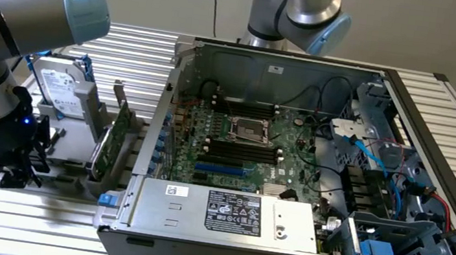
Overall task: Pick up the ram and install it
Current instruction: 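Pick up the ram and move it above insertion slot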
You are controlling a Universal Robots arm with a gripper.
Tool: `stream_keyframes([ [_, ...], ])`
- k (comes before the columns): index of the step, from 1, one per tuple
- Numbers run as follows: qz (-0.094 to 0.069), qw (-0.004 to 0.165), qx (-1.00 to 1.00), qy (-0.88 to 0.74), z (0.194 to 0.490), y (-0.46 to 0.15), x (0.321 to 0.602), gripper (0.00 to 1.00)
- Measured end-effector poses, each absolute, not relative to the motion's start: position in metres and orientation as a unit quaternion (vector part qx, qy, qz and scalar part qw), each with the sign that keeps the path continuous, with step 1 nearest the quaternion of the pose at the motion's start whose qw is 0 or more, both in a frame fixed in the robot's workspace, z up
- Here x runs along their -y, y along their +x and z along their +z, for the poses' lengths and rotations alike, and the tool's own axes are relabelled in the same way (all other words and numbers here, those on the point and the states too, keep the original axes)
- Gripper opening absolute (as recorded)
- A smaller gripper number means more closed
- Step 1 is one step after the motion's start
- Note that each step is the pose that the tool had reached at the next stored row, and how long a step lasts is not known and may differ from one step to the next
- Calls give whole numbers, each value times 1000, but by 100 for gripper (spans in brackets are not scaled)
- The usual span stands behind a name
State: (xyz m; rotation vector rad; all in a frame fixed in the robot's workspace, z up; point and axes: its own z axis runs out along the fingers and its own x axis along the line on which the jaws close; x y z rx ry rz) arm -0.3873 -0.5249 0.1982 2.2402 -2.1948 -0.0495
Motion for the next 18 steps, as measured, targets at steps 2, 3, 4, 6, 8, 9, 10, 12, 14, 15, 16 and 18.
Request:
stream_keyframes([
  [2, -16, 2, 700, 714, 198, -387, 525, 36],
  [3, -16, 2, 700, 714, 198, -387, 525, 36],
  [4, -16, 2, 700, 714, 198, -387, 525, 36],
  [6, -16, 2, 700, 714, 198, -387, 524, 36],
  [8, -16, 2, 700, 714, 198, -387, 524, 36],
  [9, -16, 3, 700, 714, 198, -386, 524, 36],
  [10, -16, 2, 700, 714, 198, -386, 524, 36],
  [12, -16, 2, 700, 714, 198, -385, 524, 36],
  [14, -16, 2, 700, 714, 198, -385, 524, 36],
  [15, -16, 3, 700, 714, 198, -385, 524, 35],
  [16, -16, 3, 700, 714, 198, -385, 524, 28],
  [18, -16, 2, 700, 714, 198, -385, 524, 22],
])
